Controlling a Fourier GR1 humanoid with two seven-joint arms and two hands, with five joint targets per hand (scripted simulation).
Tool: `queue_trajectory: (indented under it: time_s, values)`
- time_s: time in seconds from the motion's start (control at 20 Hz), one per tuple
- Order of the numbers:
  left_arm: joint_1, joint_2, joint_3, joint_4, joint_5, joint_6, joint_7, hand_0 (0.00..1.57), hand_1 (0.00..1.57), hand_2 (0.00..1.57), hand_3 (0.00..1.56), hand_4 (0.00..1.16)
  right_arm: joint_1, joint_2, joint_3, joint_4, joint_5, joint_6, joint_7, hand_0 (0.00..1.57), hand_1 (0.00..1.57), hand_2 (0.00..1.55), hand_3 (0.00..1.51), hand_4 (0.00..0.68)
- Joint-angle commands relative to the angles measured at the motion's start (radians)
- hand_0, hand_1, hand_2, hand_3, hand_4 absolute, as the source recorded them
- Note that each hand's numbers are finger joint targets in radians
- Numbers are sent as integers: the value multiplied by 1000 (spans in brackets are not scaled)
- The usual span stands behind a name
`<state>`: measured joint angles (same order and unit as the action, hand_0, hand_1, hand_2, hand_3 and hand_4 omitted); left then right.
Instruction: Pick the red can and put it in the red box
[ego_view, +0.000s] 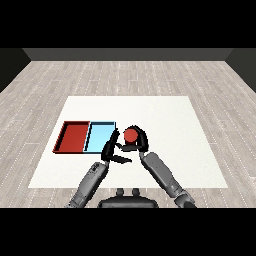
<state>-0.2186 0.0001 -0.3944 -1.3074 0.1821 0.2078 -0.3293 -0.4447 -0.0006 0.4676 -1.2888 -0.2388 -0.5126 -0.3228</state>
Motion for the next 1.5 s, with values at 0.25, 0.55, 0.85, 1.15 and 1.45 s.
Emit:
queue_trajectory:
  time_s: [0.25, 0.55, 0.85, 1.15, 1.45]
  values:
    - [-138, 0, 16, 180, 78, -17, -34, 0, 0, 0, 0, 0, 11, 1, 59, -66, -9, -51, 26, 1435, 1435, 1437, 1376, 630]
    - [-98, 0, -47, 146, 112, 5, -61, 0, 0, 0, 0, 0, -50, 1, 39, 22, -92, -1, -19, 1481, 1481, 1437, 1371, 621]
    - [-72, 10, -18, 102, 110, -45, -55, 0, 0, 0, 0, 0, -17, 1, 109, -48, -35, -53, 30, 1500, 1500, 1450, 1375, 618]
    - [-121, 0, -98, 75, 118, 73, -45, 0, 0, 0, 0, 157, -108, 0, 172, 68, -178, -78, -47, 1476, 1476, 1458, 1371, 642]
    - [-119, 1, -122, 142, 145, 323, -36, 742, 742, 887, 707, 824, -94, 0, 194, 39, -130, -111, -11, 1473, 1473, 1450, 1365, 626]
